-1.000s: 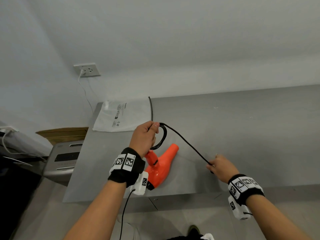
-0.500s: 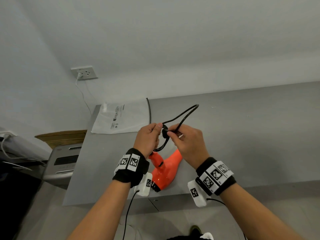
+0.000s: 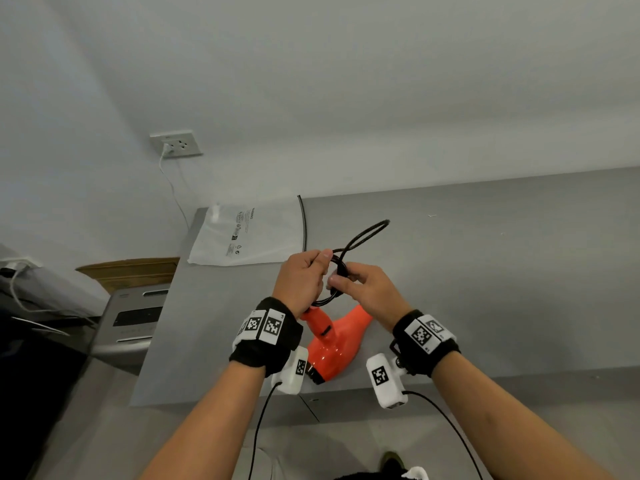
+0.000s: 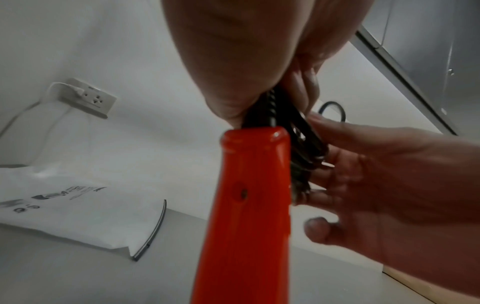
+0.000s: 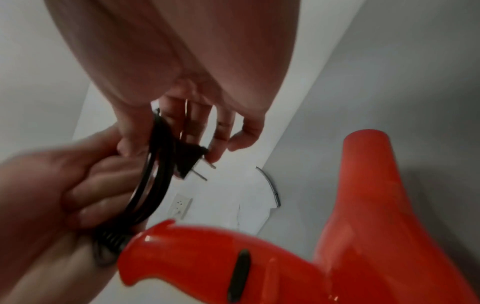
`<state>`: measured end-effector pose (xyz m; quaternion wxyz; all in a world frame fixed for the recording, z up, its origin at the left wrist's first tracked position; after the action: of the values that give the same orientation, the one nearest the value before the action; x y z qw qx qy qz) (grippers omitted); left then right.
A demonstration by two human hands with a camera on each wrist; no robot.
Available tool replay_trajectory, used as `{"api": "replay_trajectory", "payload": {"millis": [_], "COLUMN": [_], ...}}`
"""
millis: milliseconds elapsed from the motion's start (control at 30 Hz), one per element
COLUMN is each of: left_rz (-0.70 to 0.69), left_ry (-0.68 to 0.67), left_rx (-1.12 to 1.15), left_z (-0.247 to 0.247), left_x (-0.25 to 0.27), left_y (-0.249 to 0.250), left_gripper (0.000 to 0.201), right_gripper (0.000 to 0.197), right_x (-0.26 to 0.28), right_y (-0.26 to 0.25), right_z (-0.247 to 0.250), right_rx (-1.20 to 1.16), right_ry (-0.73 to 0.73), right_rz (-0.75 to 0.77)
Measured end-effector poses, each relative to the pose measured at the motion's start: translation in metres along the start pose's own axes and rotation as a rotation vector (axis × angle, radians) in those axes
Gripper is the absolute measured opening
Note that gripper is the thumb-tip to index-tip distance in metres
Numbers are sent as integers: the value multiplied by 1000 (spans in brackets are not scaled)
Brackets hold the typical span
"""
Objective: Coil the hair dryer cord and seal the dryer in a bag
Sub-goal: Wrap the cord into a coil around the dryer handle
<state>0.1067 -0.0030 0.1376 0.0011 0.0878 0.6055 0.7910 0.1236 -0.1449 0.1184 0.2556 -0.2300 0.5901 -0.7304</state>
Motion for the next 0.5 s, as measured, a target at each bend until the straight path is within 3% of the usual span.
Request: {"api": "replay_trajectory", "payload": {"millis": [167,367,500], "left_rz": [22,43,28], "left_ry": [-31,-26,-29], "left_rx": [66,139,141], "left_z": [0,7,7], "left_x": [-3,-6,-9], "left_y": [-2,-7,-8], "left_gripper": [42,41,38], "right_gripper": [11,15,20], "right_x": [9,29,51], "right_y": [13,78,126], "right_z": [20,84,124], "right_rx": [249,540,560], "right_ry": [-110,177,291], "right_rz": [-63,-364,-579]}}
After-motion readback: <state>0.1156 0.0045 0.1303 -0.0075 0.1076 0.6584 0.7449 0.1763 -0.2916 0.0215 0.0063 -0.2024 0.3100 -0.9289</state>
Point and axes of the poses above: each hand's wrist, its own x-axis away from the middle knuckle, its own z-axis out of the back of the hand, y = z × x, the point moved 6 cm from there along -x, towards the middle knuckle, and after that the axes turned 15 degrees about -y, right-handed, at the moved point
